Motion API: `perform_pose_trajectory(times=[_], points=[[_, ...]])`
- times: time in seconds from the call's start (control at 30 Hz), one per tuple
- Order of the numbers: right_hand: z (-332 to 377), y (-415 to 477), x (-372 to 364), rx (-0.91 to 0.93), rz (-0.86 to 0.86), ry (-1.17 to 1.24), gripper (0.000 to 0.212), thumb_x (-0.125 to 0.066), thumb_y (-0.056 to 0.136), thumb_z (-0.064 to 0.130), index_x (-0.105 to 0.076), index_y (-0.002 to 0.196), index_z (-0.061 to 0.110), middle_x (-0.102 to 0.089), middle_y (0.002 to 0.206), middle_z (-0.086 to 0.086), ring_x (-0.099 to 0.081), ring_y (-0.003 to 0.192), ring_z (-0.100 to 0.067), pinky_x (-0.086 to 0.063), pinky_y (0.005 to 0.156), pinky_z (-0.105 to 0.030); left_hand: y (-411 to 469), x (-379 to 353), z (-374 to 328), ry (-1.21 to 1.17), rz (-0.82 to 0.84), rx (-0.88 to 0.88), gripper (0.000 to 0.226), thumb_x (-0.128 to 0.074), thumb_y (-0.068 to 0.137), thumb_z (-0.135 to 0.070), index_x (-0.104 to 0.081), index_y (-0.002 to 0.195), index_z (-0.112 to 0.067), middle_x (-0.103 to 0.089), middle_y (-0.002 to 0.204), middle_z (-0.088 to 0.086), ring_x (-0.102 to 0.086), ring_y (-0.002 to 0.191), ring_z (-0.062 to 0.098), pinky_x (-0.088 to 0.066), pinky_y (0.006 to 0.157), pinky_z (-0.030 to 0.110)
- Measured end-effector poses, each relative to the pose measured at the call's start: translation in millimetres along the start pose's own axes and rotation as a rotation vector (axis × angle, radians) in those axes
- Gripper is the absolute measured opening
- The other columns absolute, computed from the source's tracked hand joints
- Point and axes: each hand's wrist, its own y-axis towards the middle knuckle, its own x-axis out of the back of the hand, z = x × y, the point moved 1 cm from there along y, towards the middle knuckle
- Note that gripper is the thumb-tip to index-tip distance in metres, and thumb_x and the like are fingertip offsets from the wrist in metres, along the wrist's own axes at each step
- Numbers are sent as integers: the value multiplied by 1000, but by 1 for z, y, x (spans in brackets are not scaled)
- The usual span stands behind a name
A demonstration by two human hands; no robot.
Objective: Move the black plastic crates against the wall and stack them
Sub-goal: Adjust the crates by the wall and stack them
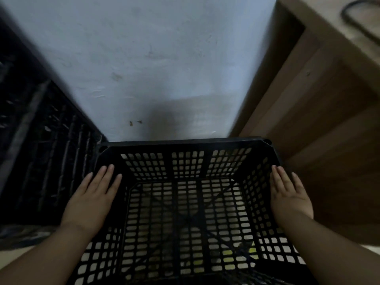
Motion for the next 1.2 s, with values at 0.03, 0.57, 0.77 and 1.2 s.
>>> perform_pose_trajectory(times=[0.03, 0.57, 0.77, 1.2], points=[[-5, -12, 2, -5, -4, 3, 59, -17, 97, 26, 29, 126, 6, 45, 131, -15, 34, 137, -28, 39, 75, -42, -13, 6, 1, 1, -6, 13, 73, -25, 94, -11, 41, 126, -12, 49, 130, 17, 38, 127, 23, 48, 77, 37], [-29, -206, 29, -37, -103, 43, 63, -21, 97, 32, 18, 139, 6, 39, 130, -14, 30, 138, -29, 33, 77, -46, -188, 81, 54, 101, -61, 103, 81, -33, 92, -9, 40, 127, -10, 46, 135, 15, 38, 127, 23, 47, 75, 37], [-52, -279, 47, -61, -134, 24, 60, -20, 98, 31, 9, 145, 7, 30, 149, -15, 28, 139, -30, 31, 89, -47, -256, 120, 79, 92, -163, 103, 79, -32, 92, -8, 38, 129, -10, 46, 134, 15, 37, 127, 23, 45, 79, 36], [-189, -409, 149, -241, -287, 129, 59, -23, 97, 31, -1, 148, 12, 18, 156, -11, 19, 143, -25, 7, 116, -44, -368, 294, 141, 66, -360, 108, 80, -34, 91, -2, 28, 139, -13, 40, 138, 9, 31, 136, 21, 16, 112, 38]])
